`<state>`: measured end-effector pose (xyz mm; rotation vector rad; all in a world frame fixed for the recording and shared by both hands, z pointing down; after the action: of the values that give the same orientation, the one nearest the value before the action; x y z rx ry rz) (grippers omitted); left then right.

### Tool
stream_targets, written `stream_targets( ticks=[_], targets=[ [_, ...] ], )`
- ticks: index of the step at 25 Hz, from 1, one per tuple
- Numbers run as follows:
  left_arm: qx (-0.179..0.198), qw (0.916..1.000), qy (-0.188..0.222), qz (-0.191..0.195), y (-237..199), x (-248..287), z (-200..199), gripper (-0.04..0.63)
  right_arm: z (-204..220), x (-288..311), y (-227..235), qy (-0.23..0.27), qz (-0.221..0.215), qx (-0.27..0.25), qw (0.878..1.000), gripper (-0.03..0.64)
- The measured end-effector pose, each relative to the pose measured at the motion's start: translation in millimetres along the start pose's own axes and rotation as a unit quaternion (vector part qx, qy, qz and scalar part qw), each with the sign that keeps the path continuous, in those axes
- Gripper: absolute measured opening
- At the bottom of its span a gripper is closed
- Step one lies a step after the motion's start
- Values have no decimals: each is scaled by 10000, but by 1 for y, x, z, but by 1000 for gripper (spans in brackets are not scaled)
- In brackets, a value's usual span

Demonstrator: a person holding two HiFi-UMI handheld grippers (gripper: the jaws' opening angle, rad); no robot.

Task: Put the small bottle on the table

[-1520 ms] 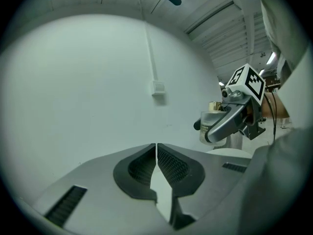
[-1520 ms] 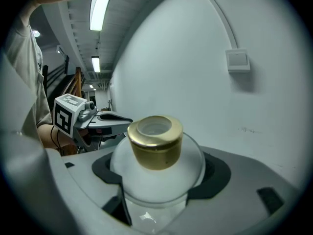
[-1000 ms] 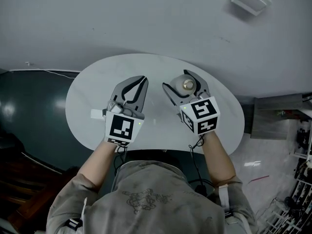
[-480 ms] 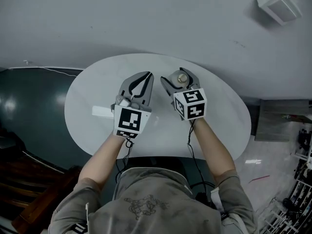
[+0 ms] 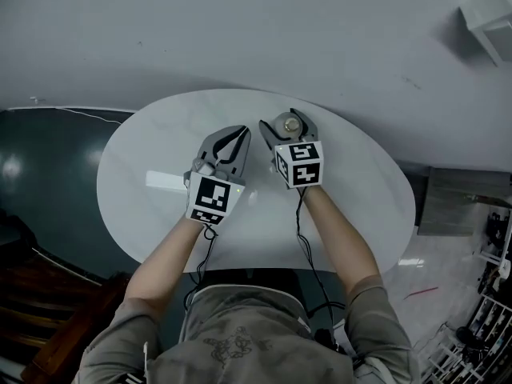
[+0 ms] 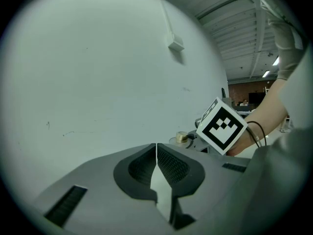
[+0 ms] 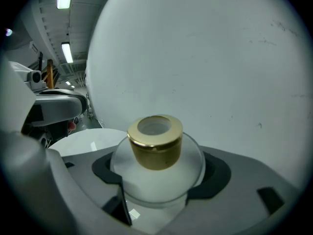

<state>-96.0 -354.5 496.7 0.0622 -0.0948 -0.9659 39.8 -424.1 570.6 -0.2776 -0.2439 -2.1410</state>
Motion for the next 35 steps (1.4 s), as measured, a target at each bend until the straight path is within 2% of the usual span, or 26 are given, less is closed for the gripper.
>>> stream_targets(
  ticks=[6,12,17,23,31,35],
  targets=[
    [-324,9994,-128,9,-7,10,34,23,25,22,6,31,39,51,10000,341],
    [-303,9991,-293,44,-13,10,50,23,43,37,4,-76,105,6,9999,341],
    [-353,9988,-322,90,-12,10,56,23,57,48,5,-144,178,29,9997,341],
    [-390,9983,-407,124,-11,9,64,23,55,60,1,-12,198,-222,9996,341],
    [-351,9984,-432,69,-12,8,59,23,55,59,1,-21,71,138,9999,344],
    [-218,9985,-485,97,-11,8,53,23,48,51,1,-38,85,55,9999,345]
  ],
)
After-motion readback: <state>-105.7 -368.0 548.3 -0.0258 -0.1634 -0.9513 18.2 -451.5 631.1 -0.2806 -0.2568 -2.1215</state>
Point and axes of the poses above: the fingertips, and each gripper's own axes: x forward along the fingers, y to its right, z out of its underside, the point moved 7 cm from there along -x, backward along the fingers, and after that the axes turned 14 degrees about y, right-handed, at the moved point
